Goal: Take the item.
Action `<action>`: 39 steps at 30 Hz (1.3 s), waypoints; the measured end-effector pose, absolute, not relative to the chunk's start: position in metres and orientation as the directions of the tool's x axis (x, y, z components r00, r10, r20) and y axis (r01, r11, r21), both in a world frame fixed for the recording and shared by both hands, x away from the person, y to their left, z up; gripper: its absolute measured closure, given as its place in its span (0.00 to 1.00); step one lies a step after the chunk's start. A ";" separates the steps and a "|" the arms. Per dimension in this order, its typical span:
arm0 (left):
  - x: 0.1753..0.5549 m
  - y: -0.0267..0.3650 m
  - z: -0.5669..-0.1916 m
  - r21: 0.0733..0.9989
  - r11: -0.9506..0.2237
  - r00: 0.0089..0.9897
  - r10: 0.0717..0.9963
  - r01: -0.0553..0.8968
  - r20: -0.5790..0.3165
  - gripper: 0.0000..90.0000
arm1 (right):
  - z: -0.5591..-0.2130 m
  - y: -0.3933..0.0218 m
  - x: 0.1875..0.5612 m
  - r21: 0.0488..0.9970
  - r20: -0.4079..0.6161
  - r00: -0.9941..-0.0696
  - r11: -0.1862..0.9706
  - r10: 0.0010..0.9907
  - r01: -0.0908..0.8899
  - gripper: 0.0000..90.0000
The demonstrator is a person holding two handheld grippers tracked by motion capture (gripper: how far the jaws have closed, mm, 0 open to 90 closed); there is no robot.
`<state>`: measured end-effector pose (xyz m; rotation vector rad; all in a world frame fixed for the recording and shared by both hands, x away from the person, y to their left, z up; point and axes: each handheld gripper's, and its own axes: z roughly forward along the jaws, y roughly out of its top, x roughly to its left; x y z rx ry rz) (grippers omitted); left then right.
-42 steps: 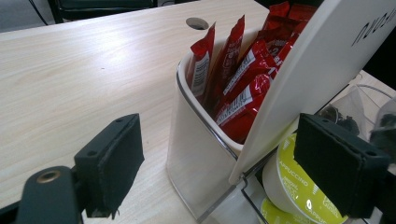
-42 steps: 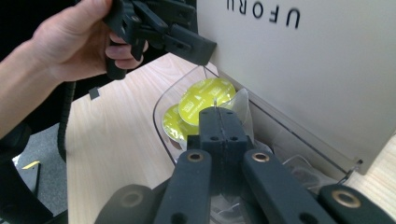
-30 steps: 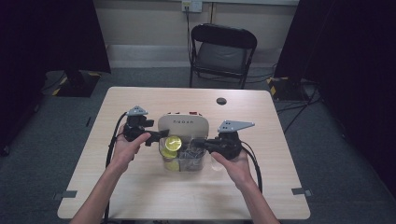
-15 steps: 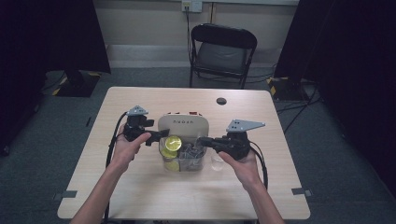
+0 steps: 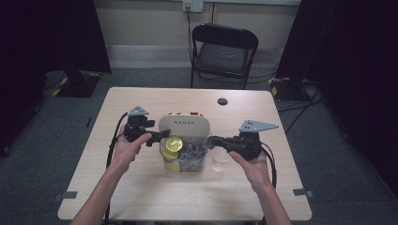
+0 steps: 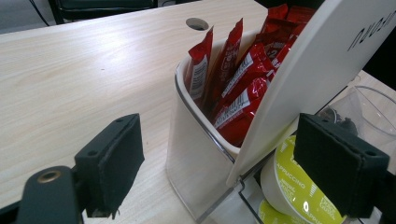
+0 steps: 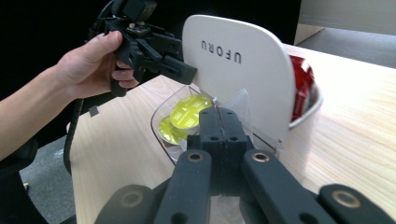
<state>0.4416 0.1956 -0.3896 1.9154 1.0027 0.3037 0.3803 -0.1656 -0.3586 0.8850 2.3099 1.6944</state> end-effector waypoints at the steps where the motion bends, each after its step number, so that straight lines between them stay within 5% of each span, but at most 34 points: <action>1: 0.441 0.196 -0.389 0.818 -0.242 0.638 0.748 0.522 -0.185 0.17 | -0.359 -0.167 0.380 0.909 0.221 -0.814 0.190 0.537 0.372 1.00; 39: 0.441 0.200 -0.390 0.818 -0.227 0.628 0.752 0.529 -0.198 0.17 | -0.398 -0.193 0.384 0.859 0.236 -0.751 0.229 0.616 0.458 1.00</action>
